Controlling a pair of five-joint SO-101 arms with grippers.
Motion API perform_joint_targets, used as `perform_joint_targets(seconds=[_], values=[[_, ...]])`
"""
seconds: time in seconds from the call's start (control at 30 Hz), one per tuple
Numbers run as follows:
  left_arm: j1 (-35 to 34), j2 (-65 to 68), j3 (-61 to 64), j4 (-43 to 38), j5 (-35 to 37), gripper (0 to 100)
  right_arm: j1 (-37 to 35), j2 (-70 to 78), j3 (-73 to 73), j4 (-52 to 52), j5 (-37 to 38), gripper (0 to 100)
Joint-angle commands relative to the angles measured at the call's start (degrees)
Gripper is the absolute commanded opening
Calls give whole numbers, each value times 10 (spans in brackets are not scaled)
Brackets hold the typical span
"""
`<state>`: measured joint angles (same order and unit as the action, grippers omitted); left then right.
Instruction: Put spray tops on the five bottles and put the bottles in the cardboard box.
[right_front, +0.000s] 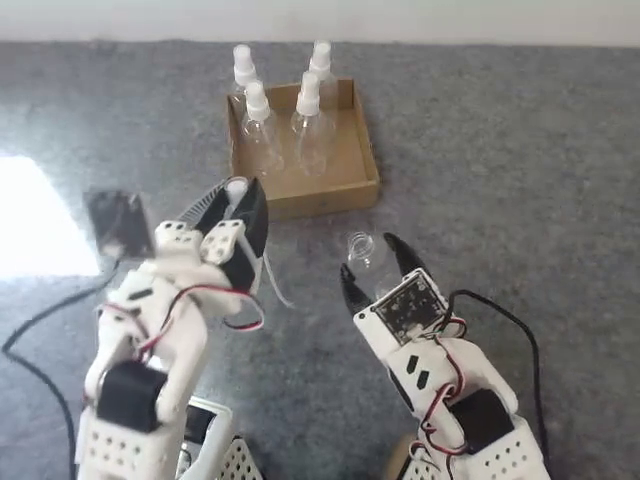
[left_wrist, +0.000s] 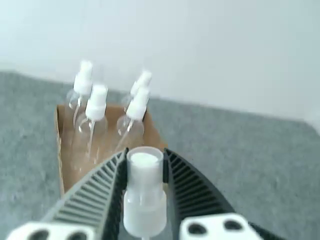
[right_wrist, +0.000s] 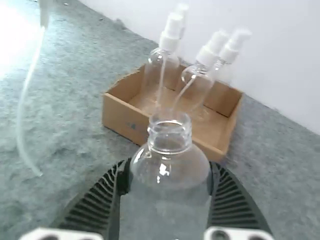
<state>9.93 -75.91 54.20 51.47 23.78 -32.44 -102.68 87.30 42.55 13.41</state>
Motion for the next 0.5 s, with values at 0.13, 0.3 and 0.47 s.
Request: perform_joint_targets(seconds=[0.13, 0.3, 0.47], values=[[-22, -109, 17, -19, 1, 11, -24, -8, -1, 7, -59, 114], [-61, -141, 19, -49, 14, 11, -61, -11, 9, 8, -58, 114], [-67, -164, 18, -51, 44, 11, -87, -12, 18, 7, -61, 119]])
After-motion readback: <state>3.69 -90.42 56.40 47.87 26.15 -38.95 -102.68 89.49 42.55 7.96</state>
